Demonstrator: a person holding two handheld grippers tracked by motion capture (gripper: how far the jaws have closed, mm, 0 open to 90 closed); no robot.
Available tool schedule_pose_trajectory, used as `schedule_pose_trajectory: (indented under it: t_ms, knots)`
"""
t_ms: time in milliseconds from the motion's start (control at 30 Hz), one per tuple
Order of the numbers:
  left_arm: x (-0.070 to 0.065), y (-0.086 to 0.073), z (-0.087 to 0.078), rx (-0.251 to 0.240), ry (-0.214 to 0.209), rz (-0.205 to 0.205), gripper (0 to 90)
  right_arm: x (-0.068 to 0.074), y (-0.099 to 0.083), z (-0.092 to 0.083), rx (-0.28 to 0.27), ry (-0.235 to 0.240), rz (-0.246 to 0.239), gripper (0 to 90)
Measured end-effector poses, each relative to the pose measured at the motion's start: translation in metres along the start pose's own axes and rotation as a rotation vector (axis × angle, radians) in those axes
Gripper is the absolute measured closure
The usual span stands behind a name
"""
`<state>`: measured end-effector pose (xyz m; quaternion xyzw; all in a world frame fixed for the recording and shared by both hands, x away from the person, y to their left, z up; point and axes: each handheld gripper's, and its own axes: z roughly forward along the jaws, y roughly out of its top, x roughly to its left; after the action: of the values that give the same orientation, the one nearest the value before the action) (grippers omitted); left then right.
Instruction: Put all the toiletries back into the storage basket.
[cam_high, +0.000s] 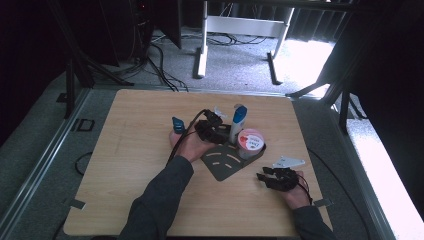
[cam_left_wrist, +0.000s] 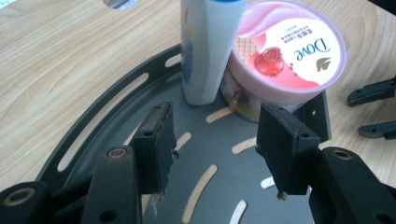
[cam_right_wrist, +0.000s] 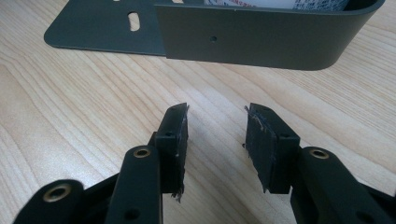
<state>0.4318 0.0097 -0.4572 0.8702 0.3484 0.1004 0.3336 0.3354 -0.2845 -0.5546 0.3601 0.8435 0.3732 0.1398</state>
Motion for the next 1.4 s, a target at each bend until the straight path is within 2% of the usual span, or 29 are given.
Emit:
schedule_pose_trajectory:
  t_ms: [167, 400, 500, 600, 967, 1400]
  knots:
    - [-0.001, -0.005, -0.006, 0.002, 0.02, 0.019, 46.2, 0.0, 0.0, 0.0, 0.0, -0.001, 0.0, 58.4]
    - [-0.003, -0.013, -0.015, -0.014, 0.027, 0.023, 45.7, 0.0, 0.0, 0.0, 0.0, -0.001, -0.001, 58.3]
    - [-0.004, -0.016, -0.017, 0.0, 0.057, 0.041, 45.4, 0.0, 0.0, 0.0, 0.0, -0.001, 0.0, 58.3]
    - [-0.005, -0.019, -0.018, 0.0, 0.064, 0.049, 45.1, 0.0, 0.0, 0.0, 0.001, -0.002, -0.001, 58.3]
    - [-0.002, -0.031, -0.025, 0.013, 0.069, 0.059, 45.3, 0.0, 0.0, 0.0, -0.002, 0.0, 0.0, 57.8]
    - [-0.003, -0.043, -0.039, -0.005, 0.075, 0.061, 45.0, 0.0, 0.0, 0.0, -0.004, 0.003, 0.002, 56.8]
